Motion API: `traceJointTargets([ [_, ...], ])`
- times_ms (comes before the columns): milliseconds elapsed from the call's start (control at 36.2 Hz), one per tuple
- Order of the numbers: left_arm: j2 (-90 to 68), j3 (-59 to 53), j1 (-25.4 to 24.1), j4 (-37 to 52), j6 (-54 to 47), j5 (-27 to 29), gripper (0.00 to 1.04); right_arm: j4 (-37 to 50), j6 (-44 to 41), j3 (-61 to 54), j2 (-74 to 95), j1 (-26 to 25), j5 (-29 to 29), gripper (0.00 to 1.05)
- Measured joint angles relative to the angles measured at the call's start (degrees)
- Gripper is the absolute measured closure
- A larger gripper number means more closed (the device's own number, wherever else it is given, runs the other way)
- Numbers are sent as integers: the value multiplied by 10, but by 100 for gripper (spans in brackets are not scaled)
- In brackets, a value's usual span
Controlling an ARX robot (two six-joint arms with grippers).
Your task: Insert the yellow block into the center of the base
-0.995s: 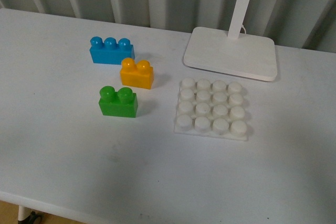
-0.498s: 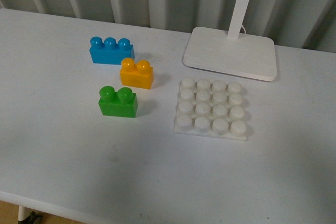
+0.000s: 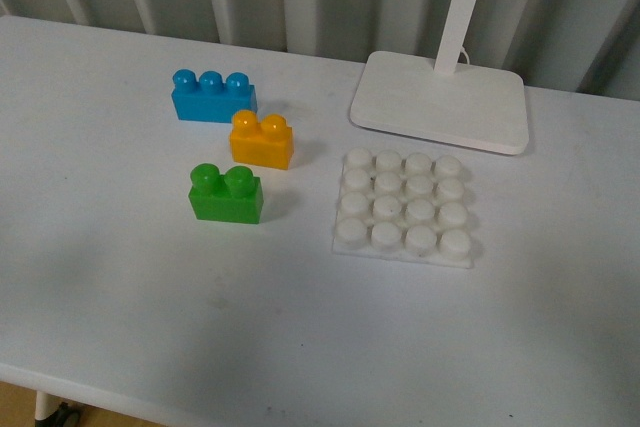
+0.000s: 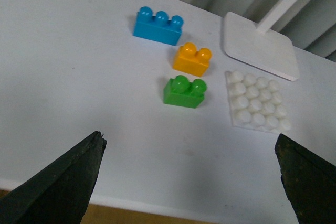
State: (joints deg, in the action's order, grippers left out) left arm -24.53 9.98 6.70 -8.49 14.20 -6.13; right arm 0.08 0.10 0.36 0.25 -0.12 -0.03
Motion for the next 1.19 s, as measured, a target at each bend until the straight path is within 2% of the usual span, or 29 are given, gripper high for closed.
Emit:
traceJointTargets([
  [166, -269, 75, 103, 200, 19, 49, 6, 0, 0, 0, 0, 0, 0, 8],
  [276, -437, 138, 149, 270, 22, 70, 6, 0, 0, 0, 0, 0, 0, 9],
  [498, -615, 232, 197, 292, 22, 93, 6, 0, 0, 0, 0, 0, 0, 9],
  [802, -767, 335, 236, 284, 7, 113, 6, 0, 0, 0, 0, 0, 0, 9],
  [1189, -867, 433, 261, 264, -20, 134, 6, 0, 0, 0, 0, 0, 0, 9],
])
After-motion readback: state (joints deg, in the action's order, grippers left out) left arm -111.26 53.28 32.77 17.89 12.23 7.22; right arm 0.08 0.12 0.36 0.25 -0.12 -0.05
